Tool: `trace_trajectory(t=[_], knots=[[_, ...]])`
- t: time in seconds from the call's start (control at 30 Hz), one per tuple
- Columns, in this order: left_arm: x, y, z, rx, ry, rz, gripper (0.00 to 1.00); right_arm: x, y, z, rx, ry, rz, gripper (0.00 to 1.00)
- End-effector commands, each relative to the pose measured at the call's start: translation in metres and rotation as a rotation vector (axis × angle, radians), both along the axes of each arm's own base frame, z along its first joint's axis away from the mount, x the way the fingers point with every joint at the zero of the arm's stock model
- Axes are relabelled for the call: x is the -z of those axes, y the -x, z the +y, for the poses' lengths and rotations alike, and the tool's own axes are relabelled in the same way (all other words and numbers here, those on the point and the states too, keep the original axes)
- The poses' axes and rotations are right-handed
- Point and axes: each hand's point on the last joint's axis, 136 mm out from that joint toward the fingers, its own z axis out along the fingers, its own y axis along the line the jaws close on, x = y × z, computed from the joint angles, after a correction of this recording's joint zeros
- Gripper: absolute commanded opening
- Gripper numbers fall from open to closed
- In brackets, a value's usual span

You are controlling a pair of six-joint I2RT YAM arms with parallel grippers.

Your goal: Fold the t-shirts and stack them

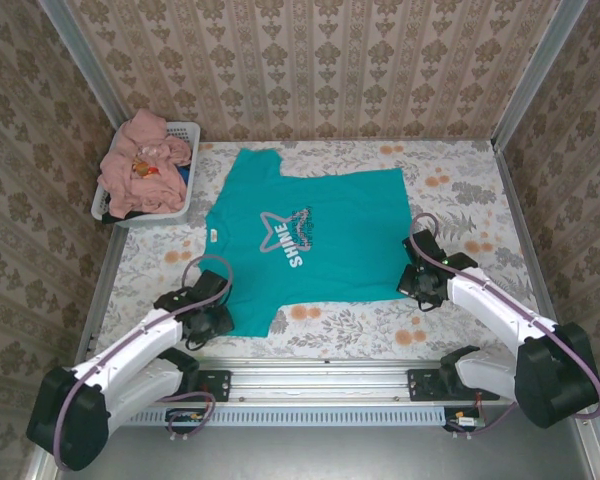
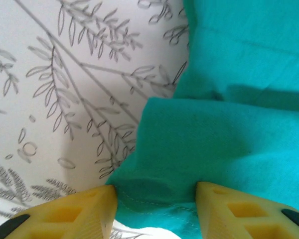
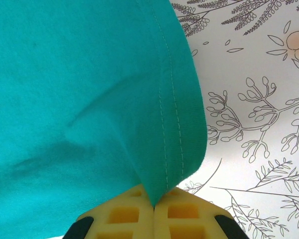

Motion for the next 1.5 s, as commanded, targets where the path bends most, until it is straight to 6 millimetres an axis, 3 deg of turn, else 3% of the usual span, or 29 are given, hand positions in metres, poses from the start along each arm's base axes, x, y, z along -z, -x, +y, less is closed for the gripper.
trace_trajectory(t=[0.0, 0.2, 0.27, 0.37, 0.53, 0.67, 0.83, 1.03, 1.13, 1.27, 1.47], knots=[[0.015, -0.003, -0.012, 0.009, 0.066, 0.005, 0.48, 0.0, -0.001, -0.004, -0.008, 0.022, 0.007, 0.02], [0.007, -0.004, -0.015, 0.033, 0.08, -0.005, 0.28, -0.002, -0.003, -0.004, -0.011, 0.024, 0.002, 0.01], [-0.005, -0.006, -0.017, 0.039, 0.1, -0.034, 0.13, -0.005, -0.003, -0.005, -0.011, 0.033, 0.0, 0.01], [-0.031, -0.01, -0.018, 0.043, 0.125, -0.097, 0.0, -0.015, -0.003, -0.009, -0.012, 0.049, -0.015, 0.0], [-0.074, -0.022, -0.025, 0.057, 0.187, -0.222, 0.0, -0.037, -0.008, -0.012, -0.015, 0.054, -0.07, 0.0], [-0.116, -0.04, -0.027, 0.106, 0.158, -0.313, 0.0, -0.06, -0.023, -0.009, -0.031, 0.048, -0.127, 0.0], [-0.152, -0.092, -0.029, 0.159, 0.084, -0.394, 0.0, -0.081, -0.058, -0.007, -0.035, 0.046, -0.201, 0.0], [-0.168, -0.186, -0.042, 0.208, 0.056, -0.429, 0.0, -0.089, -0.12, -0.003, -0.031, -0.001, -0.237, 0.0], [-0.17, -0.226, -0.045, 0.228, 0.025, -0.428, 0.0, -0.081, -0.15, -0.001, -0.059, 0.027, -0.198, 0.0], [-0.15, -0.269, -0.046, 0.244, 0.002, -0.355, 0.0, -0.066, -0.179, -0.003, -0.064, 0.04, -0.158, 0.0], [-0.118, -0.311, -0.039, 0.257, -0.024, -0.296, 0.0, -0.041, -0.211, -0.002, -0.084, 0.029, -0.148, 0.0]])
